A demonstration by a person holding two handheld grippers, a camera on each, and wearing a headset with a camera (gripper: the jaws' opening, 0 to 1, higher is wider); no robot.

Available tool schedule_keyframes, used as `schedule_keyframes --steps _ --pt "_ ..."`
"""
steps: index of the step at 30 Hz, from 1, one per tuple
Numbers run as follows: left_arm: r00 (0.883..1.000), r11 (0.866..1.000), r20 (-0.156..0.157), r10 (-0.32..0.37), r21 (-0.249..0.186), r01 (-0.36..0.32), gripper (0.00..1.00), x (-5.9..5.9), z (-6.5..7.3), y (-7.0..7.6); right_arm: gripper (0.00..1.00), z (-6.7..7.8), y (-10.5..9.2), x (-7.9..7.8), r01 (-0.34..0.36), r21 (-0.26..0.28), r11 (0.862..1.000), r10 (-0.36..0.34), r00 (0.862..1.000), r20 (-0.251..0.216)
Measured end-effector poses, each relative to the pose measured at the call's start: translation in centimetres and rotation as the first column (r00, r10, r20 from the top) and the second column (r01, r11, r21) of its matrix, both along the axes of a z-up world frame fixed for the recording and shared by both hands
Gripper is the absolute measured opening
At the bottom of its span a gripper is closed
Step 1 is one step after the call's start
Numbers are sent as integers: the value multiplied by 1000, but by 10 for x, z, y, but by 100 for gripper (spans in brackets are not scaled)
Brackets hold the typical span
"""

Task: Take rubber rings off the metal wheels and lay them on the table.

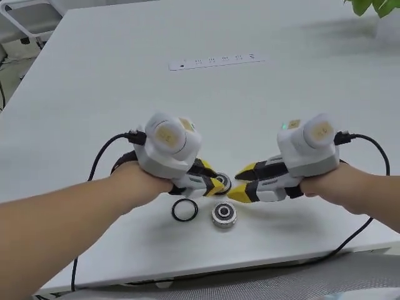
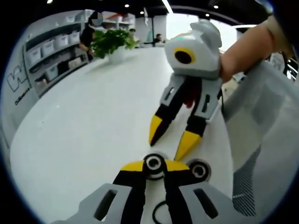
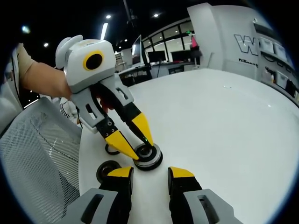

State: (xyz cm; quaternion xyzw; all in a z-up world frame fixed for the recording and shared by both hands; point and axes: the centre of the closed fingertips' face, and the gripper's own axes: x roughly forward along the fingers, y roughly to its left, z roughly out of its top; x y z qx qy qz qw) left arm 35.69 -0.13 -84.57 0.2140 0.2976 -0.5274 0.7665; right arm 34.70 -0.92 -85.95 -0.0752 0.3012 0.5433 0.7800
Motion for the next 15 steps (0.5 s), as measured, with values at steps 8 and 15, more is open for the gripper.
schedule_keyframes --steps 8,15 --pt "1000 1000 8 15 -10 -15 14 1 -2 0 27 2 4 1 -9 5 1000 9 1000 4" --pt "1000 1000 6 22 -13 -22 14 0 -2 0 28 3 13 0 -24 3 1000 24 1000 11"
